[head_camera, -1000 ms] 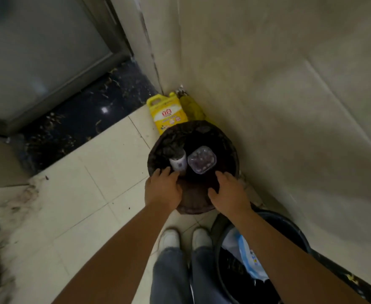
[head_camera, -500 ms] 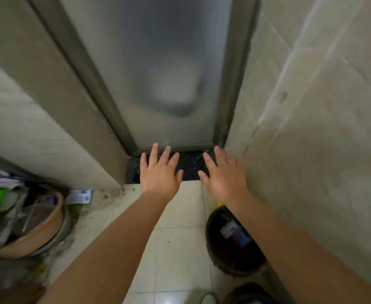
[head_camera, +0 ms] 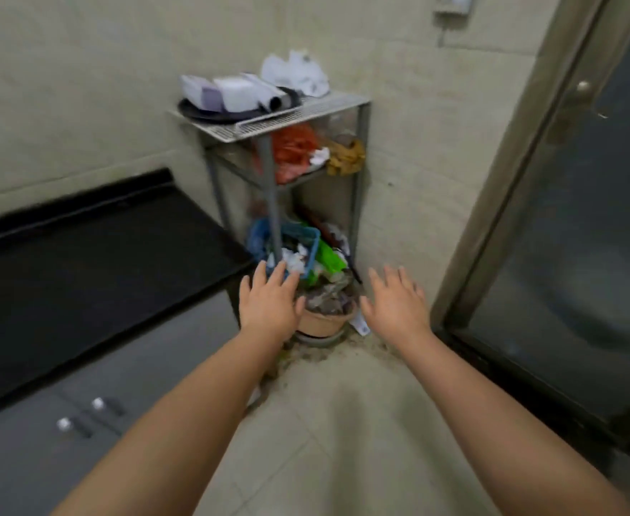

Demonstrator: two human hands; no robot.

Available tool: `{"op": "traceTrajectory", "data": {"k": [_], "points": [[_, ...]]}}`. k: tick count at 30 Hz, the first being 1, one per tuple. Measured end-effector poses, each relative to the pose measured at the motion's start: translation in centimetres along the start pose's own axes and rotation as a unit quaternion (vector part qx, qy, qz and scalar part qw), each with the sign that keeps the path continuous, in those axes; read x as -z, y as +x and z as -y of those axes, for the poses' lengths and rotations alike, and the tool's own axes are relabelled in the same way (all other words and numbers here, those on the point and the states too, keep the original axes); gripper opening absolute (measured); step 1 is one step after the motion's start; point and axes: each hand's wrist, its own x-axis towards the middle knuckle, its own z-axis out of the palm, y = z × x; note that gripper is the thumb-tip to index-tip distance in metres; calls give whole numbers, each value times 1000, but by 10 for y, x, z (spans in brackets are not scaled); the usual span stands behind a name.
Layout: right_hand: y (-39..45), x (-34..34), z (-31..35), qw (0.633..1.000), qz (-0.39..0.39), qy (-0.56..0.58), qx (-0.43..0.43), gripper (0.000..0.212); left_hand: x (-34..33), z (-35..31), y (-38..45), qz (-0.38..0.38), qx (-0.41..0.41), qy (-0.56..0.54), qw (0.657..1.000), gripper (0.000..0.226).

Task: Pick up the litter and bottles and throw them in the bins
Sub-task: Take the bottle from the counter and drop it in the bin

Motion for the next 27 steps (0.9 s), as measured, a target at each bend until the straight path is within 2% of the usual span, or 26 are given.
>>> {"op": "traceTrajectory", "data": {"k": [5,11,17,27], "points": [[-38,-25,211,987,23,-12,157,56,45,199,-91,-22,162,12,987,51],[-92,-35,434,938,34,-16,345,57,92,389,-214,-66,365,28,928,50],[-147,-49,605,871,42,-9,489,56,117,515,-318,-88,524,36,846,51],[-175,-102,853,774,113,-20,623,50,122,688,-398,-85,695,9,714,50]]}}
